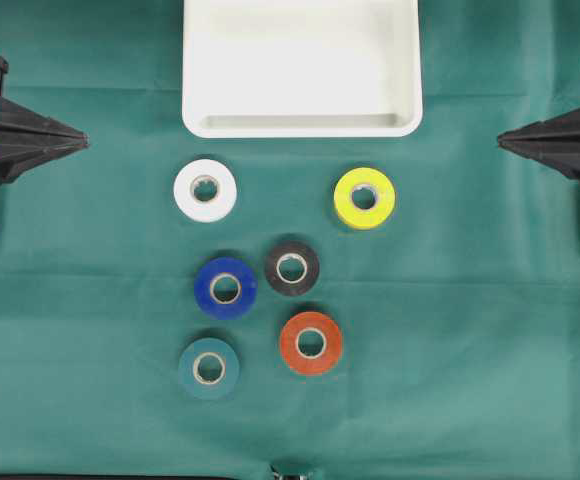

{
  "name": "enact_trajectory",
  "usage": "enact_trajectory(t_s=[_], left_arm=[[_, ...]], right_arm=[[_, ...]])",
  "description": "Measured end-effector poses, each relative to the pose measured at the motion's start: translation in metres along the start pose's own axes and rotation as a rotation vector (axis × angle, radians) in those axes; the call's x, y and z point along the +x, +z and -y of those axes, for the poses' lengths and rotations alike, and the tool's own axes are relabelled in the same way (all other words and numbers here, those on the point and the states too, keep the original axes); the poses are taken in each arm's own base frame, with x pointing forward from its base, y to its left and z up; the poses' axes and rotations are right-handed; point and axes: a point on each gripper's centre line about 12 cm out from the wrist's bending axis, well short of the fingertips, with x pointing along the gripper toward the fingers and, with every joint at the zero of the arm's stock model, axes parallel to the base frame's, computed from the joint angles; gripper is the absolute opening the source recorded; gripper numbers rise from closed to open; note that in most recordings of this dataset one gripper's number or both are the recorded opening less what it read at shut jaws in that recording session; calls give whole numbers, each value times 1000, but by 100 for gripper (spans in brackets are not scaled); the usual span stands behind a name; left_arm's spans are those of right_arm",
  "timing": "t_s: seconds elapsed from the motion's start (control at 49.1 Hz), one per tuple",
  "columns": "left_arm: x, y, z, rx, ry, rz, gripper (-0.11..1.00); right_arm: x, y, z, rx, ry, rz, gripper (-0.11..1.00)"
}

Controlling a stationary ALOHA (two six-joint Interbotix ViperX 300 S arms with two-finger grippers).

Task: Pick up the tape from a random location and place it into the white case.
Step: 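Raise the left gripper from rest and swing it toward the yellow tape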

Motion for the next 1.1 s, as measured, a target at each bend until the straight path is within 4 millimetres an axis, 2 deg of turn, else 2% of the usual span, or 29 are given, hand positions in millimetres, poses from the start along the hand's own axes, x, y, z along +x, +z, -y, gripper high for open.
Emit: enact_trajectory(t_s=[0.163,0.529,0.59,0.672,0.713,0.774,0.916,0.977,1.018,1.099], left_arm=[[-2,10,0,0,0,-20,1],[-4,2,0,-2,0,-109,2],[-4,2,0,-3,1,-115,6],[-4,1,0,-3,0,-121,21],[-4,1,0,-3,0,-120,31],[-4,2,0,-6,2,-117,50],[-4,2,0,-6,1,-115,89],[-4,2,0,-8,2,-117,98],[-5,1,0,-8,2,-117,99],[-5,2,0,-9,3,-115,98]], right_arm=[[2,0,0,23,-3,-57,0],[4,2,2,64,-15,-121,0],[3,0,3,62,-18,-135,1],[3,-1,3,64,-22,-142,2],[2,0,4,64,-23,-142,7],[2,0,4,66,-25,-144,21],[2,0,8,73,-44,-143,63],[2,-1,12,73,-64,-144,80],[2,-1,14,73,-75,-146,87],[4,-4,17,74,-90,-155,92]])
